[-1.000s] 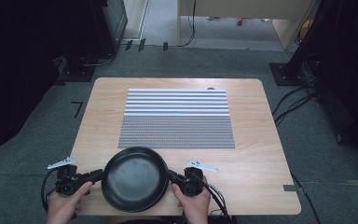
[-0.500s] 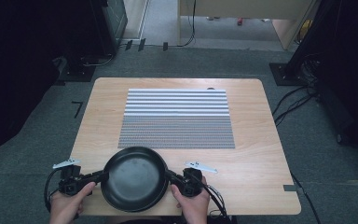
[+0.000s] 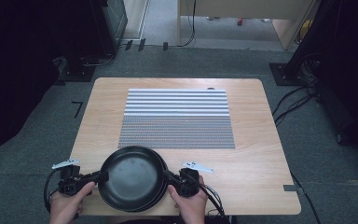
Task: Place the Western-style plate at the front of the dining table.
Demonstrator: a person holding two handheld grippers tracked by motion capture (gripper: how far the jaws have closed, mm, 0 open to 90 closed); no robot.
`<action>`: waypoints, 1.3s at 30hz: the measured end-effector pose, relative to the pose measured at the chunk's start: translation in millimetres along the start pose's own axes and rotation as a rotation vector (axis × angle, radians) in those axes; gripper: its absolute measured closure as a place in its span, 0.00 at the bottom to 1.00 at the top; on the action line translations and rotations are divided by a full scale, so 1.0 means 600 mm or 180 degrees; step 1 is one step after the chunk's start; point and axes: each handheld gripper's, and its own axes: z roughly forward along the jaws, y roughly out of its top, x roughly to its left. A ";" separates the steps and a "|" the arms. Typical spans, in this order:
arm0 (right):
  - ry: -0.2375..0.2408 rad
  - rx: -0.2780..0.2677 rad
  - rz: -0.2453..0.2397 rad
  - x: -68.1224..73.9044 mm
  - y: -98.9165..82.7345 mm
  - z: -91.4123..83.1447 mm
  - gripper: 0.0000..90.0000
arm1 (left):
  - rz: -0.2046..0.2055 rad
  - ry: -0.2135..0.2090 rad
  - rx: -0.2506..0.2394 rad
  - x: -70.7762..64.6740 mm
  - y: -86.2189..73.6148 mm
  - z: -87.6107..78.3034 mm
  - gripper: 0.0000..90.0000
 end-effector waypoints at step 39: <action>0.0160 -0.0066 0.0343 0.003 -0.011 0.053 0.91 | -0.0065 -0.0043 -0.0169 0.018 -0.005 -0.024 0.86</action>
